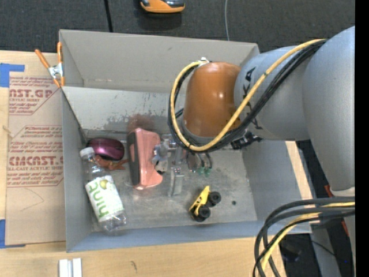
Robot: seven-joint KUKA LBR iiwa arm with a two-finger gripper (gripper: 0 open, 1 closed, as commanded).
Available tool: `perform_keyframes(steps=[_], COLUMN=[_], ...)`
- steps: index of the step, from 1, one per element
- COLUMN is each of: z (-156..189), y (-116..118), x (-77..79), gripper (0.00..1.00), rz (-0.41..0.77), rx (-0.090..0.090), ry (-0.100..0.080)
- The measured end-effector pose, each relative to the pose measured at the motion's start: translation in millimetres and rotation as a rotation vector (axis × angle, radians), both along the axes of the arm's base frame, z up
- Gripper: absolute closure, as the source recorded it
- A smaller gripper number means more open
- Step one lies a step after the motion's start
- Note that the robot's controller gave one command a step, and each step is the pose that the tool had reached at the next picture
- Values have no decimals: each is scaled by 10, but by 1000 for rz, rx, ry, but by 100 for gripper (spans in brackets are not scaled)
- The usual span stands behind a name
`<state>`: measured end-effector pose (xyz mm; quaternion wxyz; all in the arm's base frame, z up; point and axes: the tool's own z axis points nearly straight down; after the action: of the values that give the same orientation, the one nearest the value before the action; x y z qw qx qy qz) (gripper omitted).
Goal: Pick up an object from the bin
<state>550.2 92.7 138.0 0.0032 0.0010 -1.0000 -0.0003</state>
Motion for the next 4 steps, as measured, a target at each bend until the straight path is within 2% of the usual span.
perform_keyframes(steps=[1,2,3,4], z=[44,-179,-442,-667], y=[-5,58,18,132], x=[16,122,112,86], gripper=[0,0,0,100], rz=[-1,54,238,-4], rx=[0,-2,-8,-2], ry=[-6,-15,-25,-12])
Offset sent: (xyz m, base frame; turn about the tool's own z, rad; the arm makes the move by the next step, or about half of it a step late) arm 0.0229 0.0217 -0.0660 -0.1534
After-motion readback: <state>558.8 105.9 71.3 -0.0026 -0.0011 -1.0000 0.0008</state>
